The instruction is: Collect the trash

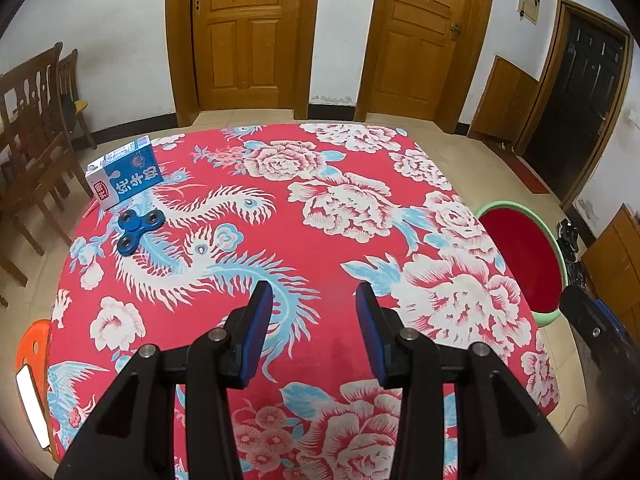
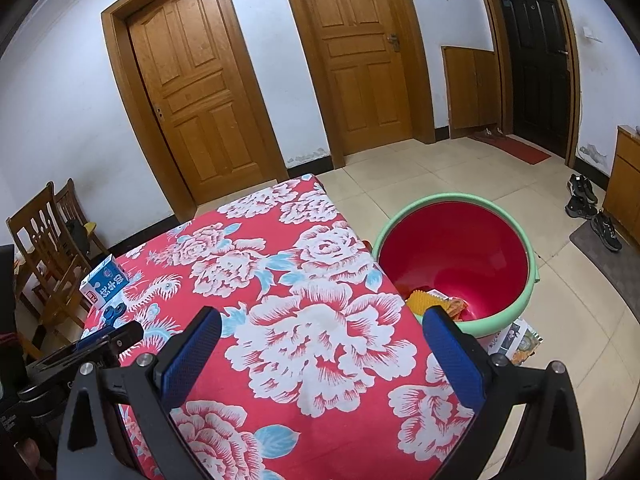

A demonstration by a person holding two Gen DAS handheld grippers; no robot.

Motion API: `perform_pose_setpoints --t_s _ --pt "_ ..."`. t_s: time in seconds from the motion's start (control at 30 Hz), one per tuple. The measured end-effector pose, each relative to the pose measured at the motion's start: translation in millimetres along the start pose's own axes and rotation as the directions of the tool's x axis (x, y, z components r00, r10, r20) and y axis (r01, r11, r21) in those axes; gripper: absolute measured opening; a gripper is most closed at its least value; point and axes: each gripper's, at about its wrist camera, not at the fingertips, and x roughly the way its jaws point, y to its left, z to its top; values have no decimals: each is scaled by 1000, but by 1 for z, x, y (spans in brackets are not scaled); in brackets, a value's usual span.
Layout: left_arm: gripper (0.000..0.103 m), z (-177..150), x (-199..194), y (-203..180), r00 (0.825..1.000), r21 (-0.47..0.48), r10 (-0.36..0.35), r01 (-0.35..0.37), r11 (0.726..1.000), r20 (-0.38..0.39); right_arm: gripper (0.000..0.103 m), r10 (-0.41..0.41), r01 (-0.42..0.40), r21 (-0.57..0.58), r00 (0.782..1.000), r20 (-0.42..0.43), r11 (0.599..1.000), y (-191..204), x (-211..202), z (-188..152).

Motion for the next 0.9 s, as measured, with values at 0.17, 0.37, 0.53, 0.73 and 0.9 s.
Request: perform_pose_setpoints --t_s 0.17,0.37,0.53,0.73,0.9 --pt "43 -1 0 1 1000 -1 1 -1 1000 -1 102 -3 3 7 1000 -2 1000 -2 -1 1" --pt "43 -1 0 1 1000 -1 3 -3 1000 0 102 -2 2 7 1000 -2 1000 -2 0 1" --pt "43 -1 0 1 1000 -1 2 -2 1000 -1 102 -3 3 7 1000 -2 1000 -2 0 1" --pt "43 -1 1 1 1000 -1 1 -1 1000 0 102 -3 3 7 1000 -3 1000 -2 0 1" --pt "43 -1 1 1 1000 0 2 -2 1000 -1 102 -4 4 7 1000 -2 1000 -1 0 1"
